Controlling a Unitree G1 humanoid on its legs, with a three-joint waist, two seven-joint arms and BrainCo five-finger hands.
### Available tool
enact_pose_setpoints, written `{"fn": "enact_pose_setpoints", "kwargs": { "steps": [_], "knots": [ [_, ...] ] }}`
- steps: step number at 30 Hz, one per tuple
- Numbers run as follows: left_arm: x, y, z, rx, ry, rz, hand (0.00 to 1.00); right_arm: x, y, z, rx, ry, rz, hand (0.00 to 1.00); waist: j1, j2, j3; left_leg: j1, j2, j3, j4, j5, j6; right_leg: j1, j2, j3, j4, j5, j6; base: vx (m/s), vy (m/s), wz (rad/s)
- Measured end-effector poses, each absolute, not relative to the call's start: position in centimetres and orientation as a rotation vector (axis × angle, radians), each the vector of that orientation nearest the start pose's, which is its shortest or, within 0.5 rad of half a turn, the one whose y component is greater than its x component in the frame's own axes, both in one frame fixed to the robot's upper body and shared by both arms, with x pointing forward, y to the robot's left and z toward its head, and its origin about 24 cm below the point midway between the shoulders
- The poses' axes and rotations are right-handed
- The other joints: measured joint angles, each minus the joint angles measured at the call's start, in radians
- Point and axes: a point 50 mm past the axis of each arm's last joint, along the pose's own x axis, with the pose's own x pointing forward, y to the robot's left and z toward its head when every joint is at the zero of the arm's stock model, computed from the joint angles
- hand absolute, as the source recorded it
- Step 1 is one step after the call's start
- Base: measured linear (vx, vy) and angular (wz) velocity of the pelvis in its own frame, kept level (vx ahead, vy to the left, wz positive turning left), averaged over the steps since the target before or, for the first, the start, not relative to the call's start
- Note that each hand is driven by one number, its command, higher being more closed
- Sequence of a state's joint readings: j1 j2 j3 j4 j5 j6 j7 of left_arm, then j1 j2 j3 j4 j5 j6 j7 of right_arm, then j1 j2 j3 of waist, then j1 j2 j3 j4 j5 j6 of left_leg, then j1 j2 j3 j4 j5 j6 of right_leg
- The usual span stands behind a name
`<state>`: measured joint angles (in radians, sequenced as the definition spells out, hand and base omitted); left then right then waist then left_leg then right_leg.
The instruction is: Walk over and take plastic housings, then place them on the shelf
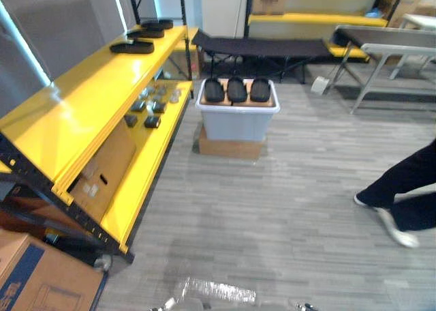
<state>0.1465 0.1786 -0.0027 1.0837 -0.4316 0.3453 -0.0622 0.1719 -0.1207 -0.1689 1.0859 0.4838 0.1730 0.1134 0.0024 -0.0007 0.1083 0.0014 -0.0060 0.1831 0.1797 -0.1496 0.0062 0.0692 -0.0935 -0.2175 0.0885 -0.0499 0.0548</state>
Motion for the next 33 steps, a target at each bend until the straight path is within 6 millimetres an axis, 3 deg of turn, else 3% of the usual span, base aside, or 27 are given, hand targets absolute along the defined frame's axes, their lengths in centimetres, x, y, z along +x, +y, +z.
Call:
{"fn": "enact_pose_setpoints", "kwargs": {
  "steps": [5, 9, 14, 18, 25, 27, 29, 31, 33],
  "knots": [
    [3.0, 20.6, -17.3, -0.402, 1.490, 0.353, 0.00, 3.5, -20.1, -17.3, 0.644, 1.255, -0.519, 0.00, 0.001, -0.011, 0.019, 0.087, -0.014, 0.045, -0.153, 0.077, -0.011, 0.057, -0.012, -0.034, -0.086, 0.046, 0.015, 0.08, 0.034, 0.03],
    [3.0, 20.6, -17.3, -0.406, 1.476, 0.365, 0.00, 3.4, -20.0, -17.3, 0.636, 1.266, -0.512, 0.00, 0.006, -0.013, 0.019, 0.144, -0.023, 0.042, -0.218, 0.105, 0.002, 0.095, -0.010, -0.055, -0.107, 0.046, 0.016, 0.15, 0.017, 0.06],
    [3.1, 21.0, -17.2, -0.403, 1.471, 0.371, 0.00, 4.2, -19.6, -17.3, 0.630, 1.264, -0.485, 0.00, 0.007, -0.023, 0.044, 0.184, -0.024, 0.043, -0.244, 0.109, 0.001, 0.126, -0.006, -0.061, -0.118, 0.046, 0.033, 0.09, -0.001, 0.00],
    [2.6, 20.7, -17.2, -0.587, 1.468, 0.464, 0.00, 5.2, -19.5, -17.3, 0.612, 1.244, -0.465, 0.00, 0.008, -0.025, 0.055, 0.213, -0.027, 0.045, -0.257, 0.109, 0.000, 0.143, -0.010, -0.061, -0.115, 0.042, 0.043, -0.02, 0.005, -0.01],
    [2.3, 20.4, -17.3, -0.637, 1.467, 0.464, 0.00, 5.6, -19.8, -17.2, 0.555, 1.235, -0.458, 0.00, 0.009, -0.026, 0.059, 0.210, -0.031, 0.068, -0.265, 0.107, -0.004, 0.120, -0.019, -0.054, -0.090, 0.010, 0.039, -0.09, 0.009, -0.07],
    [2.3, 20.4, -17.3, -0.644, 1.463, 0.458, 0.00, 5.6, -19.9, -17.2, 0.547, 1.234, -0.466, 0.00, 0.009, -0.029, 0.061, 0.206, -0.032, 0.072, -0.263, 0.105, -0.003, 0.093, -0.027, -0.054, -0.046, -0.014, 0.035, -0.04, 0.035, -0.07],
    [2.5, 20.6, -17.2, -0.649, 1.452, 0.449, 0.00, 5.1, -20.0, -17.2, 0.538, 1.242, -0.489, 0.00, 0.008, -0.038, 0.061, 0.184, -0.045, 0.072, -0.240, 0.084, 0.014, 0.023, -0.062, -0.053, 0.087, -0.084, 0.038, 0.01, 0.049, -0.01],
    [2.9, 20.9, -17.1, -0.653, 1.434, 0.431, 0.00, 4.9, -20.0, -17.2, 0.540, 1.238, -0.508, 0.00, 0.007, -0.057, 0.071, 0.159, -0.063, 0.070, -0.189, 0.050, 0.025, -0.037, -0.108, -0.041, 0.219, -0.143, 0.072, 0.06, 0.034, 0.01],
    [3.4, 20.9, -17.1, -0.632, 1.429, 0.416, 0.00, 4.6, -20.1, -17.2, 0.569, 1.233, -0.544, 0.00, 0.001, -0.053, 0.094, 0.157, -0.060, 0.062, -0.154, 0.024, 0.042, -0.106, -0.133, -0.025, 0.385, -0.143, 0.089, 0.10, 0.001, 0.10]
  ]
}}
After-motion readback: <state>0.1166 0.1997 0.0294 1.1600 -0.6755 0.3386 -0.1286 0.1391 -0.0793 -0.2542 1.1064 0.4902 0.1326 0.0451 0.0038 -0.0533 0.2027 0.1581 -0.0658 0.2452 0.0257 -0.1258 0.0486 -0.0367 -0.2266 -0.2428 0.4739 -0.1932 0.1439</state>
